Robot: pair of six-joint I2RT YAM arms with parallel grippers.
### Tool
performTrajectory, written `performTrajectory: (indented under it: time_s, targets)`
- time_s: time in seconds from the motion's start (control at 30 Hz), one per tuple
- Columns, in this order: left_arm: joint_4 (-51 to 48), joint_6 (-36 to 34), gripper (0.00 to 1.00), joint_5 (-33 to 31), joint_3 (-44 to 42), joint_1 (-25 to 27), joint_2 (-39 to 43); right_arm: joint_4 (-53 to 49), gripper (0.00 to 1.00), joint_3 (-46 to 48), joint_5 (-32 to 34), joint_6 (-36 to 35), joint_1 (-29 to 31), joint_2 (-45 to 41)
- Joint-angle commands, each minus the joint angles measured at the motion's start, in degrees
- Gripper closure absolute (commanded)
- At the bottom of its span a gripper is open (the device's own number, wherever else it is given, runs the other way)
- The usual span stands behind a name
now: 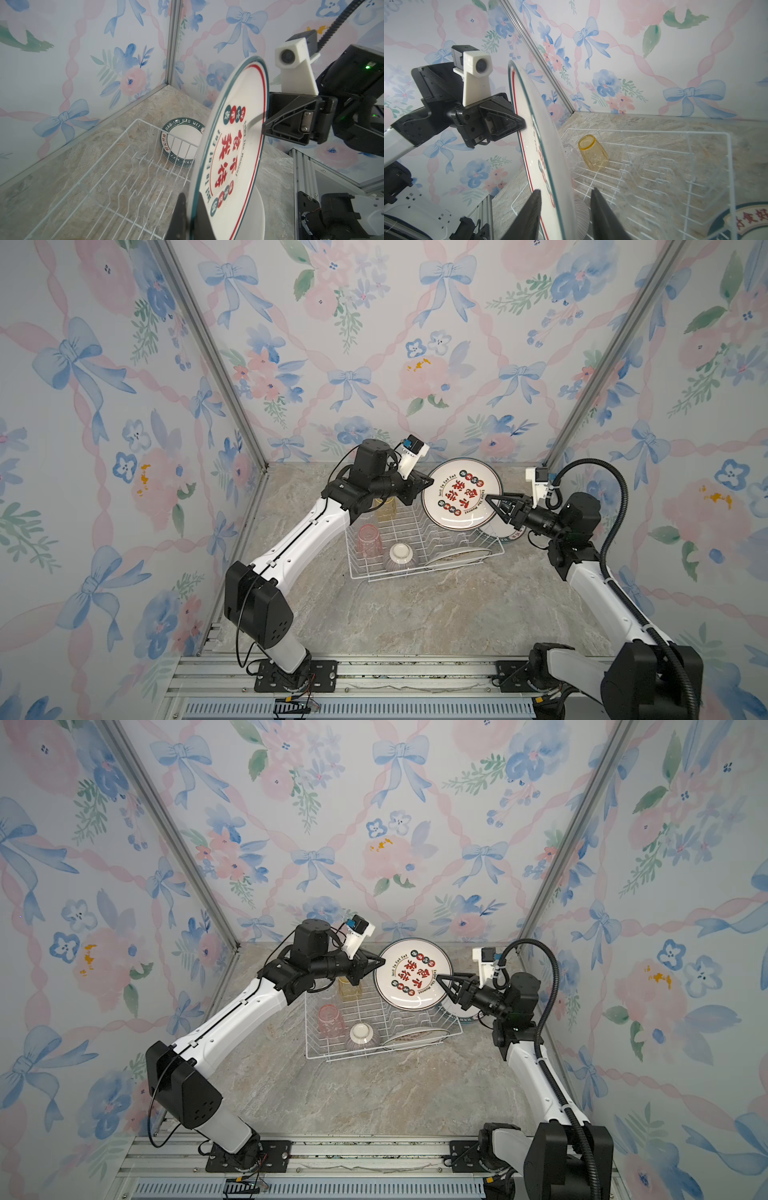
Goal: Unload the mixed dishes from the dish rack
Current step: 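Grasp the red-lettered plate's rim with the right gripper beside the left gripper, then open the left gripper and pull the plate away with the right gripper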
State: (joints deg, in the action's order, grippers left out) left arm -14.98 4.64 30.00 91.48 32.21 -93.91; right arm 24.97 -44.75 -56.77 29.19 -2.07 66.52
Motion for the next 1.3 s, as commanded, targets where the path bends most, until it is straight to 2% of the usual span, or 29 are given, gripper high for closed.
performTrajectory:
  time_s: [0.0,0.27,0.4,0.47,0.63,0.7,0.73,0.77,0.8,1.07,1.27]
  targets:
    - [2.2,1.9,1.0,4.8,3.0,-0.4,-1.2,2.5,0.62,-0.8,-1.7,0.0,1.2,0.9]
    - [2.2,2.4,1.0,7.3,4.8,-0.9,-4.1,3.6,0.72,-1.2,-2.6,0.6,1.4,0.7]
    - [2.2,2.6,1.0,8.1,5.4,-0.9,-5.3,3.3,0.88,-1.4,-2.9,0.5,1.4,0.6]
    - [2.2,2.7,1.0,8.2,5.6,-1.0,-5.7,2.9,0.99,-1.5,-2.9,0.6,1.5,0.6]
    - [2.2,3.0,1.0,8.0,5.7,-1.2,-6.2,2.3,1.0,-1.5,-2.4,0.6,1.7,0.1]
    - [2.2,3.2,0.77,7.2,5.6,-1.2,-6.1,1.9,1.0,-1.5,-1.9,0.5,1.7,-0.5]
    - [2.2,3.2,0.54,6.7,5.5,-1.2,-6.0,1.9,1.0,-1.6,-1.7,0.5,1.7,-0.8]
    - [2.2,3.1,0.06,6.2,5.3,-1.2,-6.0,1.7,1.0,-1.7,-1.4,0.6,1.7,-1.1]
    - [2.2,3.1,0.02,5.5,5.2,-1.2,-5.8,1.5,1.0,-1.8,-1.1,0.6,1.7,-1.3]
    - [2.2,0.8,0.02,-3.2,2.1,-1.3,-2.7,-6.4,1.0,-3.8,5.1,-1.6,0.8,-2.3]
    - [4.6,-1.8,0.02,-12.8,-5.5,-1.4,2.8,-7.7,1.0,-4.0,10.8,4.3,-4.7,-2.2]
